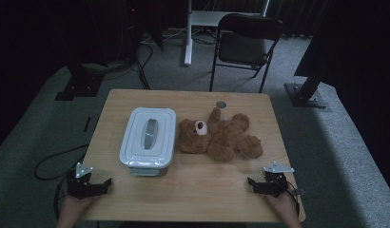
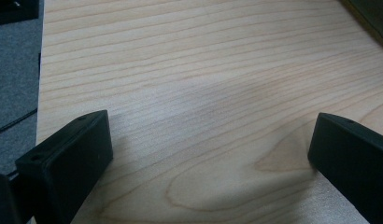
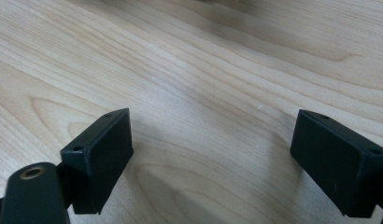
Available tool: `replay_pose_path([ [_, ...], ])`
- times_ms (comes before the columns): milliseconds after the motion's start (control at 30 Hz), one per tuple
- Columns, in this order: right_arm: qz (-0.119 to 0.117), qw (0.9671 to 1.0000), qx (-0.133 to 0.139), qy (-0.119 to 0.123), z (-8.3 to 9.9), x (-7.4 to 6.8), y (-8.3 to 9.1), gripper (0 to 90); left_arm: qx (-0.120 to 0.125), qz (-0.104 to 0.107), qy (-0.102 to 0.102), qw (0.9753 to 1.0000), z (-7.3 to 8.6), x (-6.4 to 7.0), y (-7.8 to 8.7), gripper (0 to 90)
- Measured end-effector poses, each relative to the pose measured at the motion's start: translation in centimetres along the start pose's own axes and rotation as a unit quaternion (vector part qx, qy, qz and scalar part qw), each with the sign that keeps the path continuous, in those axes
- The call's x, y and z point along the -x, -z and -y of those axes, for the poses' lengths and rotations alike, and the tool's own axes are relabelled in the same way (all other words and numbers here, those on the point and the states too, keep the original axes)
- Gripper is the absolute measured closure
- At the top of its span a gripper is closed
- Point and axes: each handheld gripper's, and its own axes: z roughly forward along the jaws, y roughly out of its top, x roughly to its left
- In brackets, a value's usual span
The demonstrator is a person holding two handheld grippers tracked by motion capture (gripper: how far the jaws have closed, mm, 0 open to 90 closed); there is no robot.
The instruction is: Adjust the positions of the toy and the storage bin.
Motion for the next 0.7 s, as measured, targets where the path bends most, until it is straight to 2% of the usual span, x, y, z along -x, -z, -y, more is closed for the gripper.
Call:
replay_pose_path([
  [167, -0.016, 0.9996, -0.02, 0.008, -0.1, 0.2, 0.5, 11.5, 0.001, -0.001, 0.002, 1.0, 0.0, 0.0, 0.0, 0.7],
  [267, -0.029, 0.9992, -0.023, 0.013, 0.0, 0.2, 0.7, 11.2, 0.001, -0.001, 0.002, 1.0, 0.0, 0.0, 0.0, 0.7],
  [333, -0.027, 0.9994, -0.013, 0.016, 0.0, 0.1, 0.9, 11.6, 0.0, -0.001, 0.002, 1.0, 0.0, 0.0, 0.0, 0.7],
  [467, -0.046, 0.9989, -0.003, 0.007, -0.2, 0.6, 1.4, 12.5, -0.001, -0.002, 0.002, 1.0, 0.0, 0.1, 0.0, 0.8],
  [567, -0.048, 0.9988, 0.004, 0.005, -0.5, 0.7, 1.9, 12.6, 0.0, -0.002, 0.001, 1.0, 0.0, 0.1, 0.0, 0.7],
  [700, -0.055, 0.9979, 0.034, 0.006, -1.7, 1.1, 3.3, 13.6, 0.001, -0.002, 0.004, 1.0, 0.0, 0.1, 0.0, 0.7],
])
